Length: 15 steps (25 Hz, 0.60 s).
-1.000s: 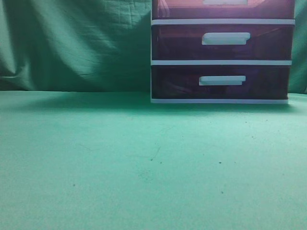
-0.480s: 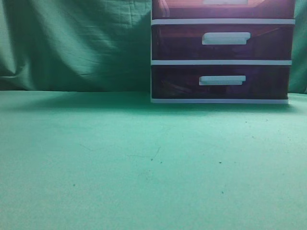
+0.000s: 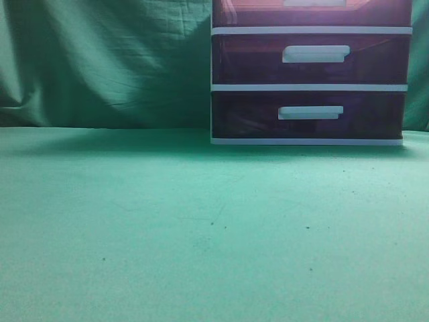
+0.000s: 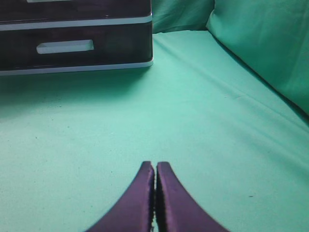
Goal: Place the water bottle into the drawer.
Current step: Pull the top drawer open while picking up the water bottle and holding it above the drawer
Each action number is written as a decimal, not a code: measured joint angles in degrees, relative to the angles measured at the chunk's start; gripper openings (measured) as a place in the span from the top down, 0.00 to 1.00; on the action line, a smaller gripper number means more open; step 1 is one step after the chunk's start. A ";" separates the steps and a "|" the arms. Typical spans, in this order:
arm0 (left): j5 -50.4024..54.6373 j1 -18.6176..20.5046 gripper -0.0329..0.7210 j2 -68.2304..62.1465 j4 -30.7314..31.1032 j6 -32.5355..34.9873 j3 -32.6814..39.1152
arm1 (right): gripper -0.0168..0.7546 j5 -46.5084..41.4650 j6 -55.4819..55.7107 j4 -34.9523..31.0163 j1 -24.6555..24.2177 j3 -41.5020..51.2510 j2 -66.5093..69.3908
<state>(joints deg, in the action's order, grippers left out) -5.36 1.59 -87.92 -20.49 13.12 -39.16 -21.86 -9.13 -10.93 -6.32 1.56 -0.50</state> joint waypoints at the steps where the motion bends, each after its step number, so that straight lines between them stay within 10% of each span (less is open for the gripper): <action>1: -0.46 0.00 0.23 -0.25 0.00 0.00 -0.09 | 0.98 0.00 0.00 0.00 0.00 0.00 0.00; 8: -1.18 -0.02 0.58 -0.39 0.00 0.00 -0.09 | 0.98 0.00 0.00 0.00 0.00 0.00 0.00; 15: 2.56 -0.12 0.57 4.81 0.00 0.00 -0.09 | 0.98 0.00 0.00 0.00 0.00 0.00 0.00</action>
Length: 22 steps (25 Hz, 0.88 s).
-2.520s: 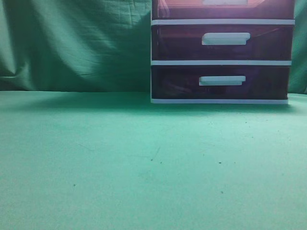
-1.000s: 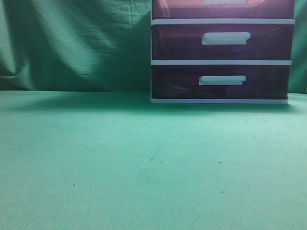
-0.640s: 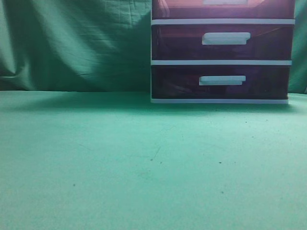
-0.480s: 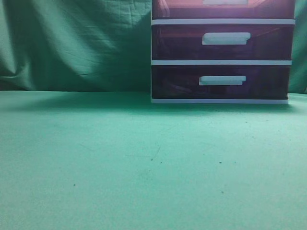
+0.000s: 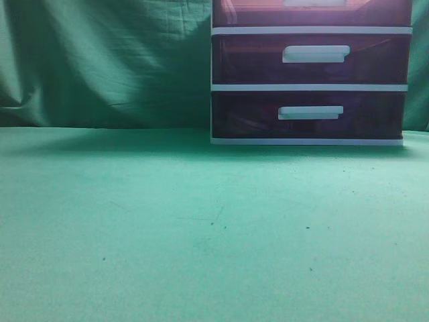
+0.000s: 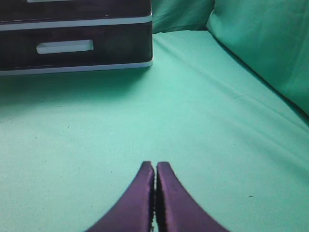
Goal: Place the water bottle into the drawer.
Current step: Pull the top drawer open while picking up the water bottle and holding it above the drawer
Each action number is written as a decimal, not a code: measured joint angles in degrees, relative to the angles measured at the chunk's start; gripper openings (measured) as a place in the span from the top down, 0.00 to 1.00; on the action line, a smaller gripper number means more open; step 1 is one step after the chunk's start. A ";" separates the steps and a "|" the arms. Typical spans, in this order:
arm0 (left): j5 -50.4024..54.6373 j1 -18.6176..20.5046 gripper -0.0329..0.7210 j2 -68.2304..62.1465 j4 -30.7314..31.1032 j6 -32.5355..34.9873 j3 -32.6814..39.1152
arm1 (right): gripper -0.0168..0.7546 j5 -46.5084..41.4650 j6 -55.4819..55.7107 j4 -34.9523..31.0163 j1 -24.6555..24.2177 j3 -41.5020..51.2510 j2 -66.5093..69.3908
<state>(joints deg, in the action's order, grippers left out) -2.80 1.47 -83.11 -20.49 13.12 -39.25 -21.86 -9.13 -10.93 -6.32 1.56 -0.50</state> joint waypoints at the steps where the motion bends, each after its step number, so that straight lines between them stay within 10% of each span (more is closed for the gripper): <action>1: 1.01 0.00 0.57 1.74 0.00 0.00 0.00 | 0.98 0.00 0.00 0.00 0.00 0.00 0.00; 12: 21.91 -8.95 0.57 20.55 0.18 0.00 -12.22 | 0.98 1.17 -0.39 -0.28 0.00 0.00 0.00; 22: 30.03 -16.54 0.57 32.71 0.03 0.00 -13.76 | 0.98 29.00 -0.27 -10.66 0.00 -3.80 0.00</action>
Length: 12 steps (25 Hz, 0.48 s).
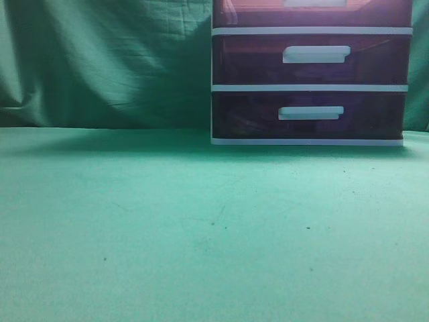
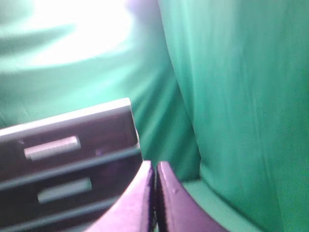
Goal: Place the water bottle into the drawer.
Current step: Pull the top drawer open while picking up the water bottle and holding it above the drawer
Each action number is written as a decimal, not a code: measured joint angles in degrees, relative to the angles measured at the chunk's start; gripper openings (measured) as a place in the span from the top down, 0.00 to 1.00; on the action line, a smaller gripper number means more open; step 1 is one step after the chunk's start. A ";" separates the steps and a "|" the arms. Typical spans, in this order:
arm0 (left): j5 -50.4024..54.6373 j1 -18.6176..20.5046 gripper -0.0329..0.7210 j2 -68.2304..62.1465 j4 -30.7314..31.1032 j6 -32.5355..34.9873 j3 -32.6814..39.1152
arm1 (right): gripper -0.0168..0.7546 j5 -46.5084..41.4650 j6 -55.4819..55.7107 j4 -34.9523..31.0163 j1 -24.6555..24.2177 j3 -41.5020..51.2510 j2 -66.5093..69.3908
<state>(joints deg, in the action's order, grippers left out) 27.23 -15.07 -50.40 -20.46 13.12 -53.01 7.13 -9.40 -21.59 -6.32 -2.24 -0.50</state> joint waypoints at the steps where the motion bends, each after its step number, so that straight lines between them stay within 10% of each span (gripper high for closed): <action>1: 0.92 -0.09 0.57 0.86 0.00 0.00 0.00 | 0.98 -1.03 -1.36 0.38 0.00 -2.22 0.00; 12: 3.46 -0.09 0.57 2.70 0.00 0.00 0.00 | 0.98 -41.53 -22.58 1.95 -0.13 -33.44 23.08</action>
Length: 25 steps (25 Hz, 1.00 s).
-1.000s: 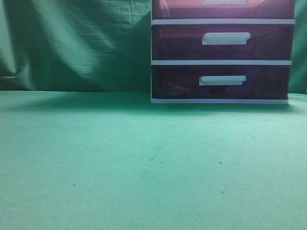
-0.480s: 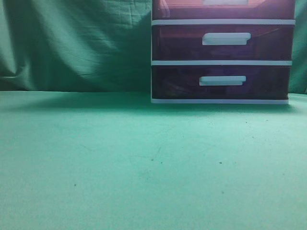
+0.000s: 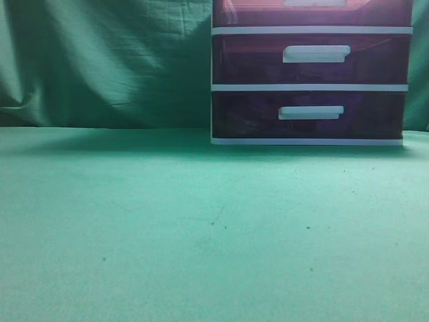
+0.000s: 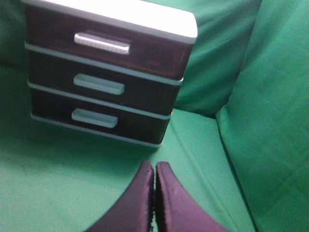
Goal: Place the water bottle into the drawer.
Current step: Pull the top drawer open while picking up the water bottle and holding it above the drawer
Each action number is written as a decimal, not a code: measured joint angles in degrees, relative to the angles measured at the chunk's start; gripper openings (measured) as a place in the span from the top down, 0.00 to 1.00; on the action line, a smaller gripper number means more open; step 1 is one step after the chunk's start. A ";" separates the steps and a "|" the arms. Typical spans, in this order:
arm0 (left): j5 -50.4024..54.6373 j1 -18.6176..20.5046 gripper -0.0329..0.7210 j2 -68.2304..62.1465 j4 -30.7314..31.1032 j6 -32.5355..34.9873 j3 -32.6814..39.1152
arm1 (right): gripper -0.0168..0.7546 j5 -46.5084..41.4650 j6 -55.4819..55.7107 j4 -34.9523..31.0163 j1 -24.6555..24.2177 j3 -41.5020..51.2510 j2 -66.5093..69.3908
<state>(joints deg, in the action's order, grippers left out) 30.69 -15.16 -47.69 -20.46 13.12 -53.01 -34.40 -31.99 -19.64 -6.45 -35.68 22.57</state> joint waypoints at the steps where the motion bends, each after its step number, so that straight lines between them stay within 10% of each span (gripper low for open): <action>1: 0.19 0.00 0.57 0.00 0.00 0.00 0.00 | 0.98 -1.32 -0.50 0.14 0.00 -1.84 2.33; 11: 0.43 -2.30 0.57 0.00 -0.01 1.59 0.00 | 0.98 -4.93 -17.90 9.93 15.21 -17.17 22.06; 25: 0.43 -2.39 0.57 0.00 -0.01 2.80 0.00 | 0.92 9.38 36.27 92.85 28.98 -24.13 52.06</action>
<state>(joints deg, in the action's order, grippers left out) 31.12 -17.55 -47.69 -20.46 15.92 -53.01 -25.01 4.28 73.21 22.53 -59.81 74.63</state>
